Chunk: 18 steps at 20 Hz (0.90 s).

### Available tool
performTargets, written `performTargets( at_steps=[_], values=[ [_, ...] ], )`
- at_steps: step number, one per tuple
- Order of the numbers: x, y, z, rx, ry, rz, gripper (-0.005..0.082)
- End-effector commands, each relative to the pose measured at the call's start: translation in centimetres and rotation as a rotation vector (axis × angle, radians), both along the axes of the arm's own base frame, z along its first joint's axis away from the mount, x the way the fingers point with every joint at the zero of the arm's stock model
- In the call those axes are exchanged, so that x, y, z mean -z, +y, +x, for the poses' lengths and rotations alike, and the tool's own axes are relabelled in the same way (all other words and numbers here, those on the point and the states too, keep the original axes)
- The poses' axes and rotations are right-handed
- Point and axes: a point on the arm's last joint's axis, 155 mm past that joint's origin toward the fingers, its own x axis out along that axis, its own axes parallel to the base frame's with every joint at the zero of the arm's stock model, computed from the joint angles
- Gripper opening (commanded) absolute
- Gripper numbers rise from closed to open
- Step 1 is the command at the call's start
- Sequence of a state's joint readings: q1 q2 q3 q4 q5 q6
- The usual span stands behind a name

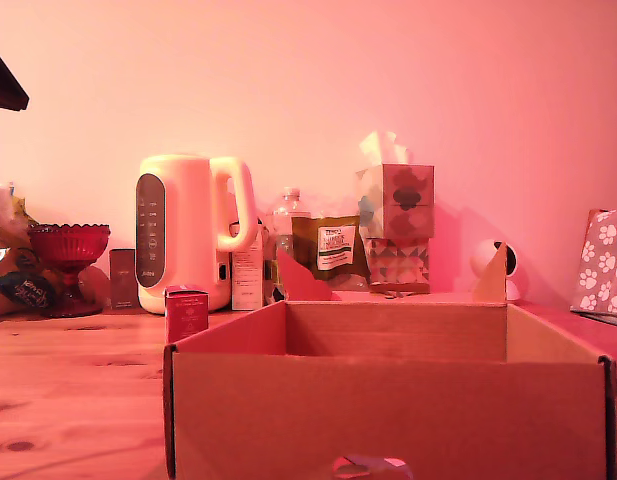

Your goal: Pick the red carton of coffee filters and place it in the cardboard box

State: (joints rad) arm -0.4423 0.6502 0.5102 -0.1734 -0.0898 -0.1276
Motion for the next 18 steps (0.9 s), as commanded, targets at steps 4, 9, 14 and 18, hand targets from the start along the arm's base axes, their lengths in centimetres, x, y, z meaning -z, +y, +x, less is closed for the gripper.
performTargets(
  at_steps=[4,9,14,18],
  values=[
    [0.3,-0.4,-0.1,0.024,0.003,-0.012,-0.0024],
    [0.0,-0.9,-0.1,0.04,-0.005,-0.031,-0.0024],
    [0.1,-3.6,2.3,0.098,-0.006,-0.113,-0.0024],
    [3.5,-4.5,5.1,0.045,0.088,-0.11,-0.0023]
  ],
)
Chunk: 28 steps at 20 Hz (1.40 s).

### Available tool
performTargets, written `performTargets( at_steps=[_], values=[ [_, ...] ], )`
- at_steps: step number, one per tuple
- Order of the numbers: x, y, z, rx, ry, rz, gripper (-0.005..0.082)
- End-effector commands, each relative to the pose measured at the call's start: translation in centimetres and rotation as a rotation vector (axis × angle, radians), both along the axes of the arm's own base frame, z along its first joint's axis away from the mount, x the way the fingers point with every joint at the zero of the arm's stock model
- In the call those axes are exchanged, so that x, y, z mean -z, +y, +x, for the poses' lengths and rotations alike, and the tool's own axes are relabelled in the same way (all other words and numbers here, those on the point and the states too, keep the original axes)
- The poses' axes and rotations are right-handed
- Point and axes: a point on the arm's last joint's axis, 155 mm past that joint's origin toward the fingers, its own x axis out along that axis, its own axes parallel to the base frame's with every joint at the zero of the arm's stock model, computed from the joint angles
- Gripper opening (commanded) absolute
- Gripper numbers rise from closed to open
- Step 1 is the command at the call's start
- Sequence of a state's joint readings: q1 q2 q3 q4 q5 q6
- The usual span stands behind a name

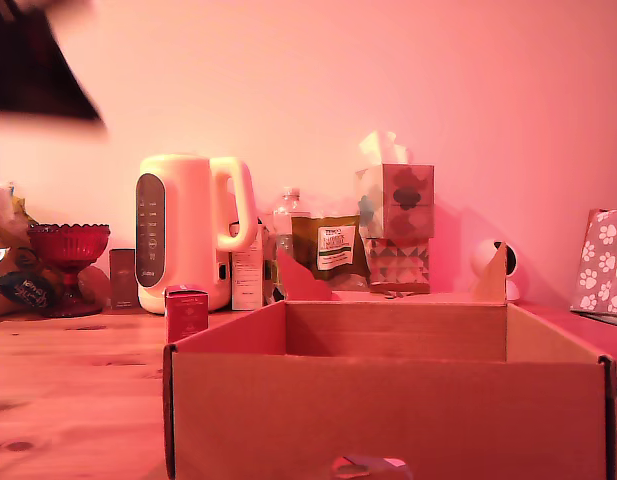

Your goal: Pick the red carton of coffee filters and place it in the cardboard box

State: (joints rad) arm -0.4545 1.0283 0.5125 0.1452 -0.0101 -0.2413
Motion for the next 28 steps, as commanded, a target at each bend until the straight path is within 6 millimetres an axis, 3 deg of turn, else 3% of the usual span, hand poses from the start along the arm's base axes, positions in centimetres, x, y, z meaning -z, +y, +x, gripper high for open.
performTargets(
  at_steps=[1,6,7,8,10,11,12,18,24,28],
  values=[
    [0.2,-0.1,1.1,-0.036,0.014,-0.006,-0.0023],
    [2.3,-0.8,4.4,-0.099,0.11,0.017,0.0008],
    [2.5,-1.3,4.9,-0.094,0.125,0.023,0.007],
    [2.7,-1.8,5.3,-0.089,0.141,0.033,0.0189],
    [2.8,-2.7,6.4,-0.075,0.163,0.043,0.0579],
    [2.9,-3.1,6.8,-0.07,0.181,0.049,0.0722],
    [3.0,-3.4,7.4,-0.073,0.195,0.049,0.0789],
    [2.6,-3.3,10.4,-0.158,0.187,0.071,0.079],
    [8.0,-3.6,12.8,-0.192,0.269,0.139,0.0788],
    [10.2,-3.0,14.3,-0.235,0.297,0.176,0.0787]
  ],
)
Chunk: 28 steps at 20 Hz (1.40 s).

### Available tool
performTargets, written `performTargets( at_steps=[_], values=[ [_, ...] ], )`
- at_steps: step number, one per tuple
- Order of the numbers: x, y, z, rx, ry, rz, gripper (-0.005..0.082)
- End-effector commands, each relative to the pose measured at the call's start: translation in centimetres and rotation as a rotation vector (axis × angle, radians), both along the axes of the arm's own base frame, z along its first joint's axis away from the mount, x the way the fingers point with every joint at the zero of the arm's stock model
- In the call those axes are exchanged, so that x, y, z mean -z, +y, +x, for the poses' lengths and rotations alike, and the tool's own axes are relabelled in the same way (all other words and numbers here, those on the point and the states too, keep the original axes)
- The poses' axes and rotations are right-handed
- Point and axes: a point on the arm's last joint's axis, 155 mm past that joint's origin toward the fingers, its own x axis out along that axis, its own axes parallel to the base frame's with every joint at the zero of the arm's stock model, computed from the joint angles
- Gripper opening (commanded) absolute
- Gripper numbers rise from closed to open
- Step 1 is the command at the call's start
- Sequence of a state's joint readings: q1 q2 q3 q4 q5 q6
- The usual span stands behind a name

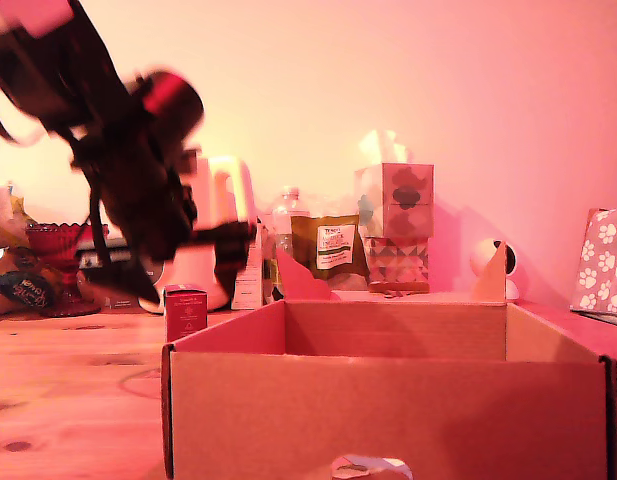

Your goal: Pick the red carton of coffee filters and place it in the cardboard box

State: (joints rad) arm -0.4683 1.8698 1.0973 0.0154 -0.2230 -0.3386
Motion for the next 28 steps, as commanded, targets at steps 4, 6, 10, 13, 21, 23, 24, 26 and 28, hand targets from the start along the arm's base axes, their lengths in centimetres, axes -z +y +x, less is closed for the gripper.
performTargets(
  at_steps=[4,6,10,13,21,23,24,26,28],
  values=[
    [1.6,1.1,1.2,-0.045,0.022,0.01,0.0783],
    [2.6,1.2,1.1,-0.039,0.044,0.005,0.0779],
    [2.7,1.2,1.3,-0.038,0.037,0.007,0.0555],
    [2.6,1.2,1.3,-0.022,0.034,0.022,0.0094],
    [-3.0,2.2,-0.9,0.091,0.015,0.141,0.0074],
    [-5.7,2.4,-1.9,0.117,-0.007,0.146,0.0074],
    [-6.7,2.3,-2.5,0.132,-0.011,0.129,0.0074],
    [-8.5,1.8,-3.7,0.177,-0.018,0.098,0.0074],
    [-9.9,1.0,-5.0,0.237,-0.021,0.058,0.0074]
  ],
)
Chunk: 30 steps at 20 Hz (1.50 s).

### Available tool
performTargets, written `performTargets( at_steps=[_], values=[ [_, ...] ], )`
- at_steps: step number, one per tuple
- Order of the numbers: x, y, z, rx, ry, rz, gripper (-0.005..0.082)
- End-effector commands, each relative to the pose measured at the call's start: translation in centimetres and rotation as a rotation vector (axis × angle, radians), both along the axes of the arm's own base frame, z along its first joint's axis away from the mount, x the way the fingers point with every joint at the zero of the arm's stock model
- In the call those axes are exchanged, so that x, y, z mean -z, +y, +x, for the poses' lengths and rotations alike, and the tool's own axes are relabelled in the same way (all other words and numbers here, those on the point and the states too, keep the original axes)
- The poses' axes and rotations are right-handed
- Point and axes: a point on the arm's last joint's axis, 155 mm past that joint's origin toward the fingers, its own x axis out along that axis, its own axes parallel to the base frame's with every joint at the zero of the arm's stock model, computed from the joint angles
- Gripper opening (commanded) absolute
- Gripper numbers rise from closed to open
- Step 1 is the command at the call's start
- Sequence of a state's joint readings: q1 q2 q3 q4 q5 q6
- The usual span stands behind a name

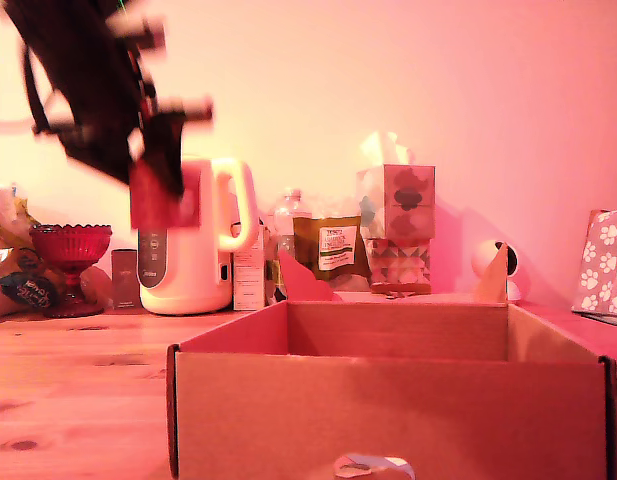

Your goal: Pick the red carton of coffee filters and place it in the cardboard box

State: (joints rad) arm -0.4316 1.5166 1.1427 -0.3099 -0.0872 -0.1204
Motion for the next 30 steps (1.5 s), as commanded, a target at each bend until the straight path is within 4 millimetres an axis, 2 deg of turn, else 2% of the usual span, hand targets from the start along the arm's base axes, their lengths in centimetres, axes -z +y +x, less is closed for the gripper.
performTargets(
  at_steps=[1,4,7,10,14,16,20,26,28,30],
  values=[
    [1.6,-0.7,-1.4,0.063,0.04,0.008,0.0074],
    [2.4,-1.6,-5.1,0.175,0.034,-0.019,0.0074],
    [2.2,-5.1,-9.2,0.363,-0.055,-0.151,0.0074],
    [0.9,-9.1,-12.9,0.535,-0.154,-0.239,0.0074],
    [-0.8,-14.1,-16.0,0.676,-0.233,-0.285,0.0074],
    [-0.6,-15.3,-16.5,0.693,-0.25,-0.284,0.0074],
    [0.9,-16.3,-16.1,0.698,-0.237,-0.276,0.0074],
    [5.7,-17.6,-14.8,0.703,-0.03,-0.126,0.0099],
    [6.8,-17.8,-14.6,0.699,0.038,-0.062,0.0167],
    [7.1,-17.9,-14.3,0.69,0.075,-0.029,0.0354]
  ],
)
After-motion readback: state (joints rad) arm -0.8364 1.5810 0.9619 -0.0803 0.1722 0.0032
